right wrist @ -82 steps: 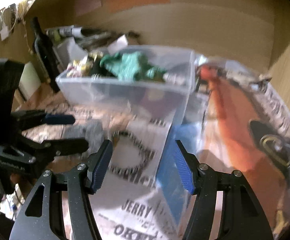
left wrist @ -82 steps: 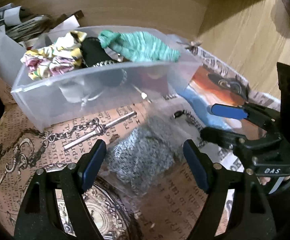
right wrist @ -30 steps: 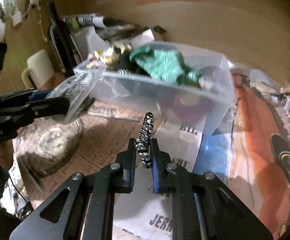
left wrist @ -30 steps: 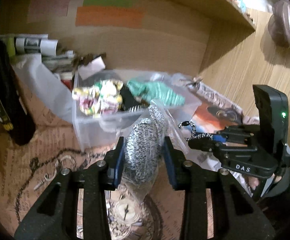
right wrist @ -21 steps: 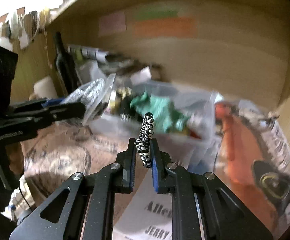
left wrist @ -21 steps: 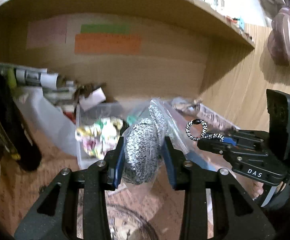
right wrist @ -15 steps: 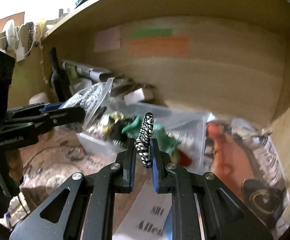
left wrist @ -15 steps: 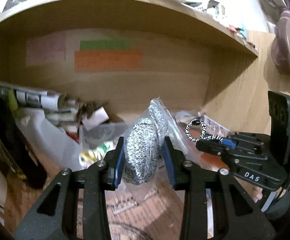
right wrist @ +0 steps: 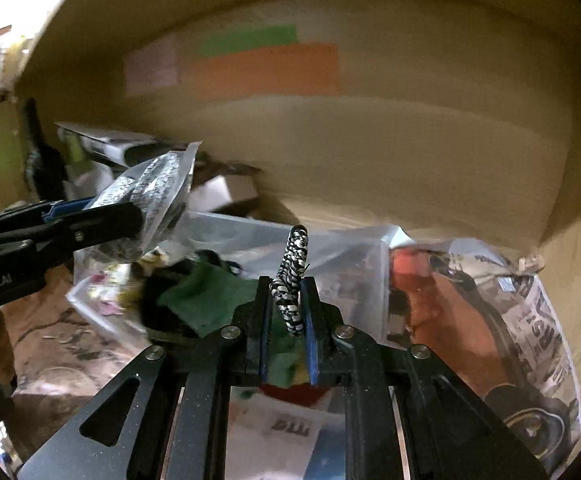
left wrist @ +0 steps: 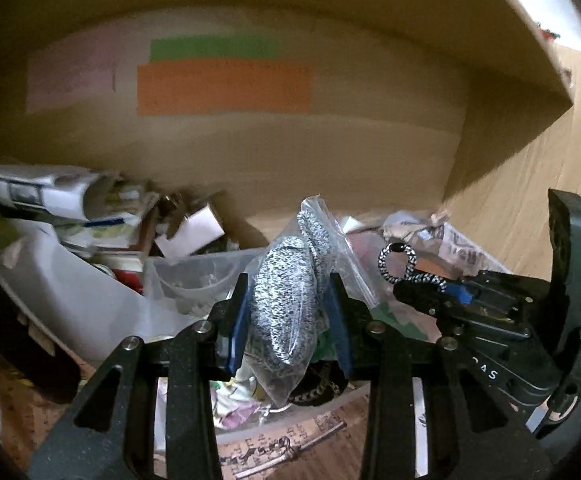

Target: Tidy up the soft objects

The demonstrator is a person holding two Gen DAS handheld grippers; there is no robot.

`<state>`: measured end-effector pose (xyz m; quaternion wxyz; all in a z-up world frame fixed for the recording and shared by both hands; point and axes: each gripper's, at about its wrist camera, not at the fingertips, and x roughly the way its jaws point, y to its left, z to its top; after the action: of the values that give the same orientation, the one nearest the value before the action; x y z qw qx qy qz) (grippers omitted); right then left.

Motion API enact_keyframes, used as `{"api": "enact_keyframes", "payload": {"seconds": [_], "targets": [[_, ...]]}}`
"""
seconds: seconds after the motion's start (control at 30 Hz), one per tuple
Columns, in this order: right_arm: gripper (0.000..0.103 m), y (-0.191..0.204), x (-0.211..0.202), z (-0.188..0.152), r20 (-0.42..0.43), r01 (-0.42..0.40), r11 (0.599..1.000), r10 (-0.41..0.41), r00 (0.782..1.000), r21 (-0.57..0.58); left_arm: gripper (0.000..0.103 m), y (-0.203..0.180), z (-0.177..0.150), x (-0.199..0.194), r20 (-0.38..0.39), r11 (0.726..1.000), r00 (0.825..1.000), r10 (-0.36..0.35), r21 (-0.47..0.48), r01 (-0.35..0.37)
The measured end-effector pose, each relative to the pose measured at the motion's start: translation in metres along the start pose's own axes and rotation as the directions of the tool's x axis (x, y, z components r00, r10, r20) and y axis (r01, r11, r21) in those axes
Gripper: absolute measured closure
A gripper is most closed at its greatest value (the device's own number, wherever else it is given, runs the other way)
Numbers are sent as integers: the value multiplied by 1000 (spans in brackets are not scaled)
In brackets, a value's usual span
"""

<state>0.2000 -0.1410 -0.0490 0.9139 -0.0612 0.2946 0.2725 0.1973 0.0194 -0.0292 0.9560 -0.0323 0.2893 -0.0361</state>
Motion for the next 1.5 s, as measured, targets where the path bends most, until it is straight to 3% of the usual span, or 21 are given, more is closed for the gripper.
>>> {"api": "enact_keyframes", "payload": {"seconds": [0.13,0.27,0.37,0.5,0.63,0.93,1.1,1.23,1.43,1.5], "targets": [[89,-7,15,-5,-42,21,1000,-21,999,-4,66,-1,-6,22,-53,1000,999,-2,11,2],[71,-9,25,-8,-77,24,1000,-25,997,-7,58,-2,-11,31,-62,999,998,24,28,-22],[67,-9,26,-10,-80,33,999,-34,996,-15,52,-1,-13,32,-59,999,998,28,28,-27],[53,-11,25,-9,-79,45,999,-46,996,-14,47,2,-10,22,-44,1000,999,2,5,-2],[51,-11,19,-7,-63,37,999,-38,997,-5,42,2,-7,-1,5,1000,1000,-5,2,5],[51,-3,-33,12,56,-11,1000,10,998,19,38,-4,-2,-69,162,1000,987,19,9,-21],[47,13,-77,21,164,-22,1000,23,986,-9,36,-6,-2,-106,231,1000,973,18,10,-21],[44,24,-109,24,244,-27,999,33,969,-27,28,-9,-6,-131,281,999,959,30,17,-36],[35,35,-138,21,311,-32,999,42,949,-35,14,-12,-13,-154,326,999,945,35,16,-43],[23,37,-142,20,321,-35,999,42,946,-30,10,-13,-16,-161,338,999,940,40,16,-48]]}}
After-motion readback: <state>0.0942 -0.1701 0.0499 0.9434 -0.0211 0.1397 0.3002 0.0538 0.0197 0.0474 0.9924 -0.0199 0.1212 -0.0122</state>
